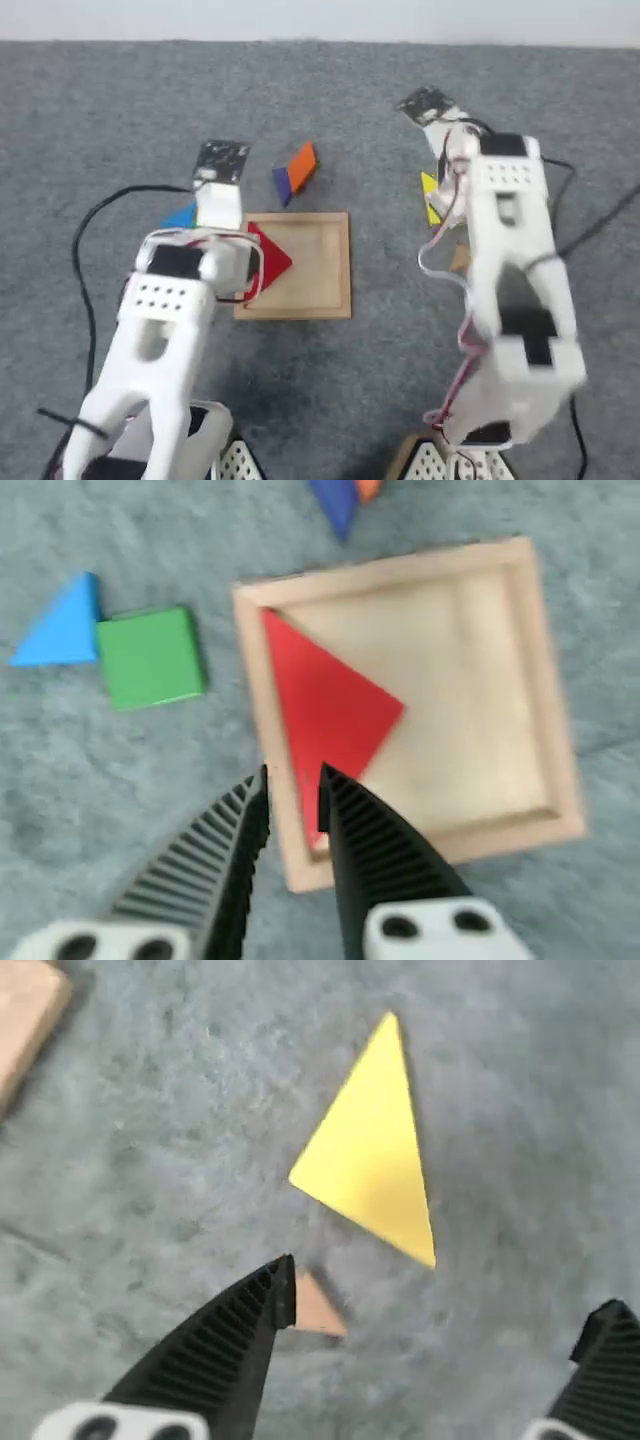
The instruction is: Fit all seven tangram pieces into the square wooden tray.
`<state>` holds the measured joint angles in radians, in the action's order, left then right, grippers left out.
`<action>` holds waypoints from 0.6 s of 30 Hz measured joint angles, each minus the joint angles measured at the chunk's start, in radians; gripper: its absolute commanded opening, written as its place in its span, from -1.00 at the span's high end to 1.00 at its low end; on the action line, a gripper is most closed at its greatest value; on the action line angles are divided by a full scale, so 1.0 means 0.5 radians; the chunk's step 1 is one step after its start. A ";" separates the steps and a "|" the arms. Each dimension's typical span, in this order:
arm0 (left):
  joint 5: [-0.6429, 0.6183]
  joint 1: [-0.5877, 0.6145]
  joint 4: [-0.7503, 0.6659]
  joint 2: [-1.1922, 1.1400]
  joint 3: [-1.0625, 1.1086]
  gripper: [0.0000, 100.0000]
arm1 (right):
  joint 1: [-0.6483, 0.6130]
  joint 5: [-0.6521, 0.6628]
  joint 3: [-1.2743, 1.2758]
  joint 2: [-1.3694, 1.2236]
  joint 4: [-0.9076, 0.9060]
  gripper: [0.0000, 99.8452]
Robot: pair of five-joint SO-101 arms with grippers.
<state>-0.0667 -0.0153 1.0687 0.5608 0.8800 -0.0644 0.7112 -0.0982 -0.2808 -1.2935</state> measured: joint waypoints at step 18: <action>0.242 0.334 -0.476 0.371 0.543 0.83 | -0.129 0.334 -0.936 -0.991 -0.390 0.14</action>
<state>0.0545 0.1519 0.8309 0.7465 1.1515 -0.1289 0.8784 -0.5662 -0.7764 -1.4883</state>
